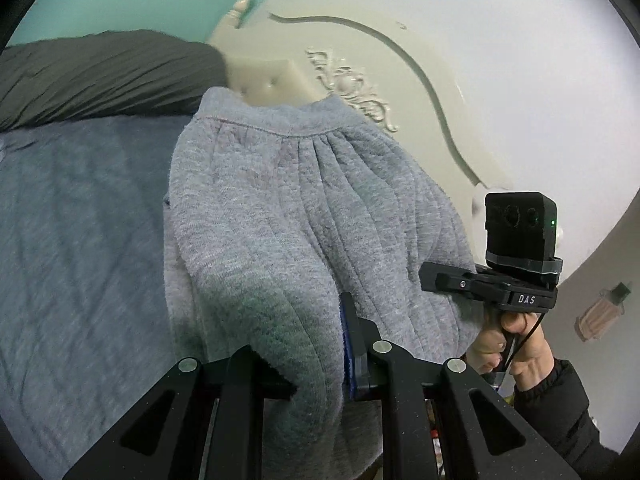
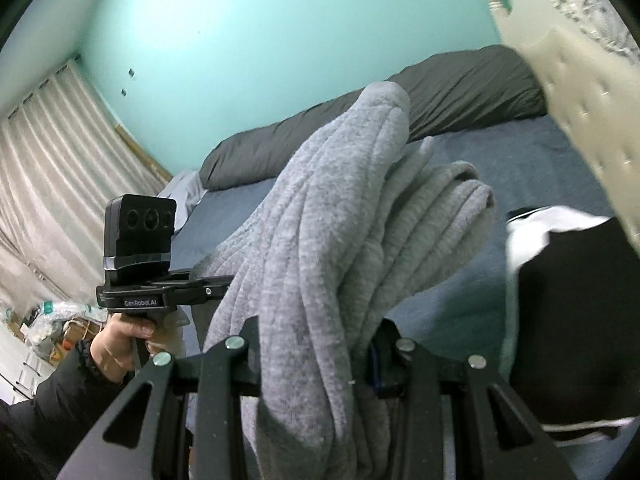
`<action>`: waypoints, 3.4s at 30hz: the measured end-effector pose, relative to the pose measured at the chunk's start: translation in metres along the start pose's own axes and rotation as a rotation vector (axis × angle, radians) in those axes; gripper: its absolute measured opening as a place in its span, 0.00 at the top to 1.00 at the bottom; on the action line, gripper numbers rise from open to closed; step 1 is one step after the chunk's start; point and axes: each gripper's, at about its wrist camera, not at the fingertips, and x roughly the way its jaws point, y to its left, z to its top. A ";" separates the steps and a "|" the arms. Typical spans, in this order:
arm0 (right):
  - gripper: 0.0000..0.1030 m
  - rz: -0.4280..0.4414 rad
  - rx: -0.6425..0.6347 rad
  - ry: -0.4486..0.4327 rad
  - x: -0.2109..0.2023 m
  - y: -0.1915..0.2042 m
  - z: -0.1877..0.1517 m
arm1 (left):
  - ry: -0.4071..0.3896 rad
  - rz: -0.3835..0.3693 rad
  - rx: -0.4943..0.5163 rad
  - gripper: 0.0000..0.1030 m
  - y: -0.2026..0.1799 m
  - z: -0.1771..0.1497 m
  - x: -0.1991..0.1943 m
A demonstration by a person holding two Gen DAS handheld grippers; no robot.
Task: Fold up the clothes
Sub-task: 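Carry the sweatshirt with both grippers toward the stack of folded clothes, then lower the sweatshirt onto the clothes stack with both grippers and open them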
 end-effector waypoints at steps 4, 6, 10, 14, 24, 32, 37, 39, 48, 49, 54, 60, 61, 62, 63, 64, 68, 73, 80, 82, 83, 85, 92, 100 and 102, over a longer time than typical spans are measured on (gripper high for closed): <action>0.66 -0.035 0.009 -0.016 -0.036 -0.046 0.022 | 0.005 -0.027 0.007 0.84 -0.024 0.028 0.053; 0.66 -0.051 0.011 -0.014 -0.048 -0.067 0.030 | 0.007 -0.036 0.003 0.84 -0.030 0.034 0.075; 0.66 -0.106 0.007 0.012 -0.066 -0.114 0.042 | 0.014 -0.053 -0.018 0.84 -0.037 0.040 0.119; 0.66 -0.133 0.001 0.021 -0.079 -0.151 0.046 | 0.020 -0.070 -0.039 0.84 -0.044 0.045 0.163; 0.65 -0.161 0.047 0.076 -0.072 -0.228 0.026 | 0.064 -0.084 -0.132 0.84 -0.038 0.015 0.215; 0.48 -0.198 0.161 0.008 -0.075 -0.269 -0.001 | 0.086 -0.078 -0.163 0.84 -0.035 -0.004 0.225; 0.42 -0.267 0.153 -0.024 -0.088 -0.253 -0.003 | 0.087 -0.071 -0.174 0.84 -0.036 -0.013 0.223; 0.41 -0.310 0.149 -0.043 -0.093 -0.249 -0.001 | 0.085 -0.065 -0.169 0.84 -0.036 -0.013 0.220; 0.47 -0.463 0.085 -0.266 -0.135 -0.193 0.014 | 0.093 -0.001 -0.122 0.84 -0.041 -0.010 0.224; 0.57 -0.451 0.065 -0.253 -0.130 -0.188 0.016 | 0.095 0.006 -0.118 0.84 -0.043 -0.009 0.223; 0.83 -0.458 0.034 -0.124 -0.086 -0.189 0.015 | 0.069 0.094 -0.059 0.84 -0.051 -0.004 0.204; 0.87 -0.482 0.079 -0.122 -0.078 -0.203 -0.004 | -0.002 0.209 0.055 0.83 -0.067 0.008 0.175; 0.87 -0.483 0.086 -0.125 -0.077 -0.205 -0.006 | 0.001 0.208 0.071 0.83 -0.070 0.011 0.177; 0.88 -0.484 0.093 -0.128 -0.077 -0.207 -0.009 | 0.004 0.207 0.087 0.83 -0.073 0.013 0.179; 0.88 -0.487 0.089 -0.128 -0.077 -0.207 -0.010 | 0.007 0.207 0.103 0.83 -0.076 0.016 0.180; 0.88 -0.491 0.084 -0.126 -0.078 -0.206 -0.012 | 0.019 0.201 0.127 0.83 -0.082 0.015 0.185; 0.91 -0.491 0.093 -0.130 -0.078 -0.211 -0.022 | 0.059 0.199 0.175 0.83 -0.090 0.005 0.202; 0.92 -0.486 0.116 -0.138 -0.077 -0.221 -0.036 | 0.019 0.246 0.190 0.83 -0.086 -0.003 0.199; 0.92 -0.468 0.122 -0.158 -0.078 -0.220 -0.041 | -0.054 0.261 0.235 0.83 -0.101 0.002 0.196; 0.92 -0.468 0.119 -0.158 -0.076 -0.219 -0.041 | -0.067 0.263 0.253 0.83 -0.106 0.004 0.197; 0.92 -0.469 0.118 -0.158 -0.075 -0.218 -0.041 | -0.074 0.263 0.262 0.83 -0.109 0.005 0.198; 0.92 -0.466 0.120 -0.158 -0.075 -0.219 -0.042 | -0.088 0.265 0.280 0.83 -0.115 0.006 0.199; 0.92 -0.453 0.122 -0.161 -0.077 -0.222 -0.042 | -0.110 0.245 0.259 0.83 -0.111 0.026 0.185; 0.92 -0.456 0.108 -0.147 -0.076 -0.221 -0.039 | -0.069 0.208 0.278 0.83 -0.123 0.029 0.194; 0.92 -0.454 0.112 -0.149 -0.076 -0.222 -0.039 | -0.006 0.215 0.277 0.83 -0.120 0.022 0.210</action>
